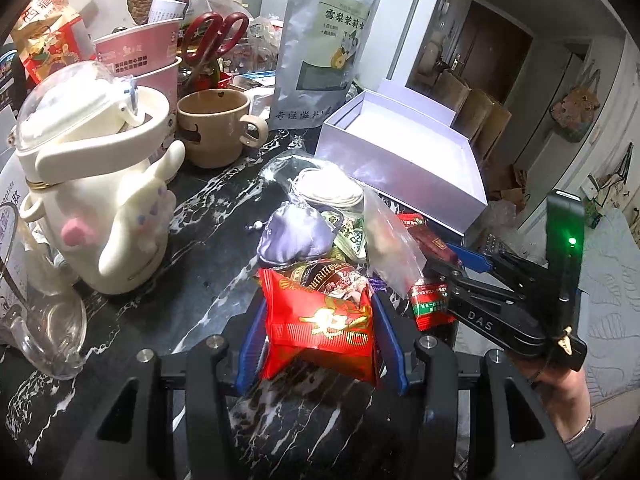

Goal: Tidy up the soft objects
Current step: 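Lift the red candy and brown chocolate packet and carry both over the white box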

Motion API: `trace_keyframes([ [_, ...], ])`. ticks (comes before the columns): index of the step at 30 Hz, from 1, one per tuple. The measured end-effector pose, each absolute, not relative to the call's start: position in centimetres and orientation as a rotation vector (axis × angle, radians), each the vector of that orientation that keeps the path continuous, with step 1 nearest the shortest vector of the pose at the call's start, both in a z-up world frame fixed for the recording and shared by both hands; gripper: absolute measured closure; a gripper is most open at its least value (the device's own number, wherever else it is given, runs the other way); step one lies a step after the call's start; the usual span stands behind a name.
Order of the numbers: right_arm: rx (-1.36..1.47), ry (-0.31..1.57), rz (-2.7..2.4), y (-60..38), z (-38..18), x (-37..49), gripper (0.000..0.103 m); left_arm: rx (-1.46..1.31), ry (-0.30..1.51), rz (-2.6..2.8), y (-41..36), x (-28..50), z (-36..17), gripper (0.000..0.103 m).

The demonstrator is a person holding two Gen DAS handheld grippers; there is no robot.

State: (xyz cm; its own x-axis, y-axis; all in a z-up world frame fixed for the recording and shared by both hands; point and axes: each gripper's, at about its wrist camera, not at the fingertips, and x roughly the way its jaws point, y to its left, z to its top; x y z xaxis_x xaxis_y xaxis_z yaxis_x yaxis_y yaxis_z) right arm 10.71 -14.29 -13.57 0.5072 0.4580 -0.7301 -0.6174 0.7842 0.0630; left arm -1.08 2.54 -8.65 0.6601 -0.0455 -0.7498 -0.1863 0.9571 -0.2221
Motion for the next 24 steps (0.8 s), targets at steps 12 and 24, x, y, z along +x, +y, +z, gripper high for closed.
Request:
trace_keyframes([
  [12, -0.135, 0.794, 0.611, -17.4, -11.3, 8.1, 0.064, -0.294, 0.82, 0.084, 2.0, -2.9, -8.1, 0.053],
  [24, -0.059, 0.785, 0.614, -21.0, -9.3, 2.9, 0.064, -0.273, 0.79, 0.063, -0.5, -5.0, -7.0, 0.053],
])
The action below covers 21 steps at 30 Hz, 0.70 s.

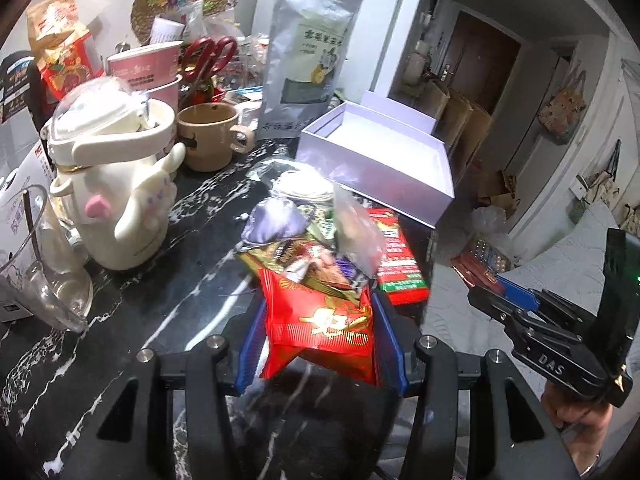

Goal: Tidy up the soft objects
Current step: 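Lift the red candy and brown chocolate packet and carry both over the white box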

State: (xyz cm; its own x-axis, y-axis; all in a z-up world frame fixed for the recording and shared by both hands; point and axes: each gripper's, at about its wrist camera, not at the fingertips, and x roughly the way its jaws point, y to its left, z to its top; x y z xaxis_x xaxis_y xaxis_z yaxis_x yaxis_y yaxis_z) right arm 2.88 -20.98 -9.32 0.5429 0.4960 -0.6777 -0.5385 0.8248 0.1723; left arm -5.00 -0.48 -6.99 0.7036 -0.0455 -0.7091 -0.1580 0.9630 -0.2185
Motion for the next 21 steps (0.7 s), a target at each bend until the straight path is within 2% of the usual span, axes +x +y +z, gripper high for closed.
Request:
trace_keyframes([
  [21, -0.003, 0.673, 0.577, -25.4, -3.2, -0.8, 0.064, -0.188, 0.663, -0.122, -6.5, -2.0, -1.1, 0.053],
])
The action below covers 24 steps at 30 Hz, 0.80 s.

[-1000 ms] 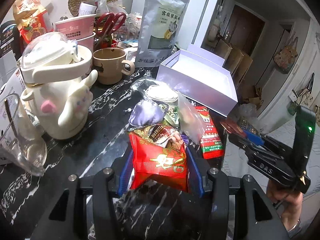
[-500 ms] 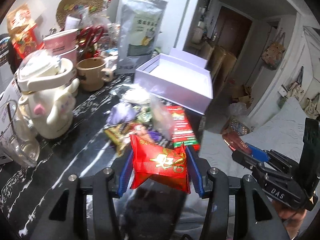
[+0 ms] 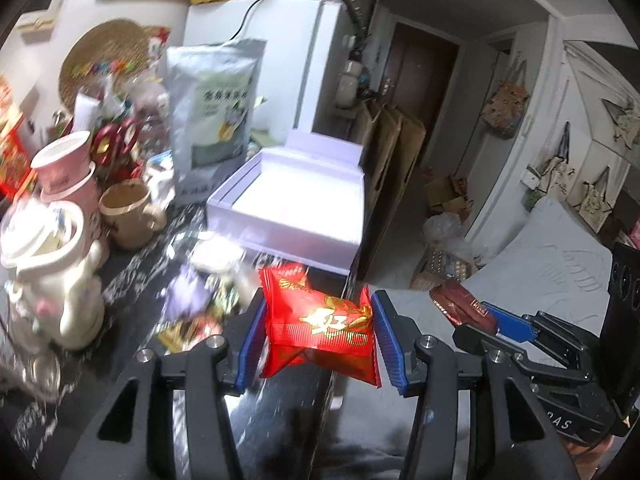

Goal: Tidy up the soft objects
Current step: 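Lift the red candy and brown chocolate packet and carry both over the white box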

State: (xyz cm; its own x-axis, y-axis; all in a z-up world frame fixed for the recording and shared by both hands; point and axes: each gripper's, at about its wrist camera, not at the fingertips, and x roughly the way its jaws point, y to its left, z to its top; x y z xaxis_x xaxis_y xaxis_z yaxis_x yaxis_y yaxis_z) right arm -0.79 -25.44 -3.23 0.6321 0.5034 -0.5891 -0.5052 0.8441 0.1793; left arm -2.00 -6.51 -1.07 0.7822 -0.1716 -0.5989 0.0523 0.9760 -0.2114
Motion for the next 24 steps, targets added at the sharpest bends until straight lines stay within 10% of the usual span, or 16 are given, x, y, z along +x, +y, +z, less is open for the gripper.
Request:
trace_keyframes([
  [24, -0.008, 0.499, 0.499, -26.0, 3.2, 8.0, 0.064, -0.073, 0.517, -0.214, -8.0, 8.9, 5.8, 0.053],
])
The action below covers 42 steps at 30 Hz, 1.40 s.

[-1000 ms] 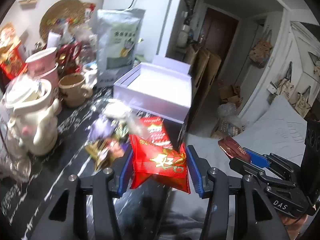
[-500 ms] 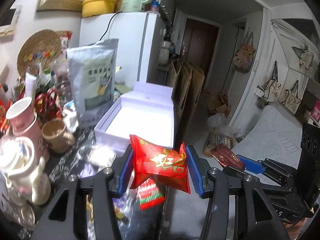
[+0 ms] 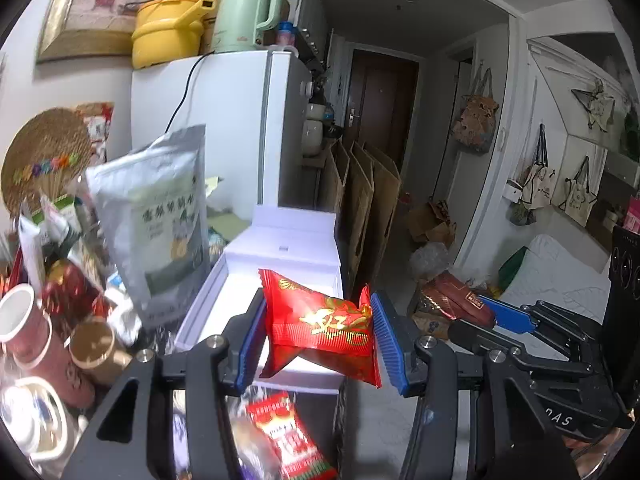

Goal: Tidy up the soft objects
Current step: 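Lift the red candy and brown chocolate packet and carry both over the white box, then open the left tool over the box while the right tool releases the chocolate packet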

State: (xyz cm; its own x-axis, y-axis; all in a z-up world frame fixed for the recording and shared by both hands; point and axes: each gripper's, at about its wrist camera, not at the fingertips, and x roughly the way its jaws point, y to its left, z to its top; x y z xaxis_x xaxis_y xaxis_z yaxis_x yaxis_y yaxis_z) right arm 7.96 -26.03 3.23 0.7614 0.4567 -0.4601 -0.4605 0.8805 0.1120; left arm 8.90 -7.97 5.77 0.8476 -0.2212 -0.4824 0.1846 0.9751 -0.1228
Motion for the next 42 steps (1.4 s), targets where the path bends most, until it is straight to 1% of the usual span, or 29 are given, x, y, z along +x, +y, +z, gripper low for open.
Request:
trace_keyframes([
  [12, -0.024, 0.47, 0.511, -25.2, 4.5, 14.9, 0.063, 0.006, 0.494, -0.205, -9.6, 15.8, 8.0, 0.053],
  [23, -0.061, 0.445, 0.517, -24.2, 5.4, 20.8, 0.063, 0.02, 0.526, -0.171, -9.2, 22.5, 8.3, 0.053],
  [31, -0.079, 0.492, 0.505, -23.1, 3.9, 25.3, 0.063, 0.041, 0.58, -0.142, -8.7, 27.7, 6.3, 0.053],
  [42, -0.091, 0.619, 0.48, -21.8, -0.3, 30.3, 0.063, 0.008, 0.752, -0.121, -7.4, 33.4, 0.1, 0.053],
])
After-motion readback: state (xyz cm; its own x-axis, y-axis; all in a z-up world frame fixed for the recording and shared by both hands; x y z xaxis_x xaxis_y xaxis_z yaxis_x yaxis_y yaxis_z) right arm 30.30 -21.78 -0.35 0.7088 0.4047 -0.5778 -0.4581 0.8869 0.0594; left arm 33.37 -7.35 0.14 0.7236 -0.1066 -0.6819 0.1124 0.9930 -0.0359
